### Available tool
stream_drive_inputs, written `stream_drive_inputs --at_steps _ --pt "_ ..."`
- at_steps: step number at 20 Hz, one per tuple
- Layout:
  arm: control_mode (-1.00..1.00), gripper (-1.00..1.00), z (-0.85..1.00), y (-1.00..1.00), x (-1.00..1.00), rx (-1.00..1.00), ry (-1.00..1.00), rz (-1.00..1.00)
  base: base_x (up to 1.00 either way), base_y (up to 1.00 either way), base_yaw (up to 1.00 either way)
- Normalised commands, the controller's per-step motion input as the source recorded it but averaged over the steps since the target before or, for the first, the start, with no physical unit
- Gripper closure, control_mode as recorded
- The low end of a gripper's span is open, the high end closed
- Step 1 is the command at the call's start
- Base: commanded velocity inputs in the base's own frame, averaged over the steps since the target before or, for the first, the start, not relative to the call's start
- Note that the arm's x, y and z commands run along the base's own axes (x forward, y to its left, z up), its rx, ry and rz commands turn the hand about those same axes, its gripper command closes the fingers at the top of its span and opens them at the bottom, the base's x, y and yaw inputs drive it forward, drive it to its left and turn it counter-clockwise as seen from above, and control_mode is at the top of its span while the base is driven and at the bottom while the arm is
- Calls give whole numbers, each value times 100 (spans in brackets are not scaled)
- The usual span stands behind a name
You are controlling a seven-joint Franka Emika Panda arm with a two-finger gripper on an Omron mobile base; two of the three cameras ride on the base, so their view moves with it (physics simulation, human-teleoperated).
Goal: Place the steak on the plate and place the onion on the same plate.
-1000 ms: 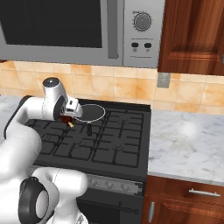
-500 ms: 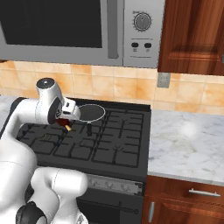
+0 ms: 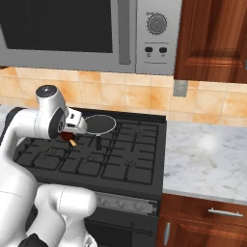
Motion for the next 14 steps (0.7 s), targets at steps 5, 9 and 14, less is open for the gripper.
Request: stream_drive_inputs --at_steps 5,9,14 --pt "-100 100 0 0 0 0 0 0 0 0 0" --pt "-100 100 0 0 0 0 0 0 0 0 0" --pt "-100 100 0 0 0 0 0 0 0 0 0"
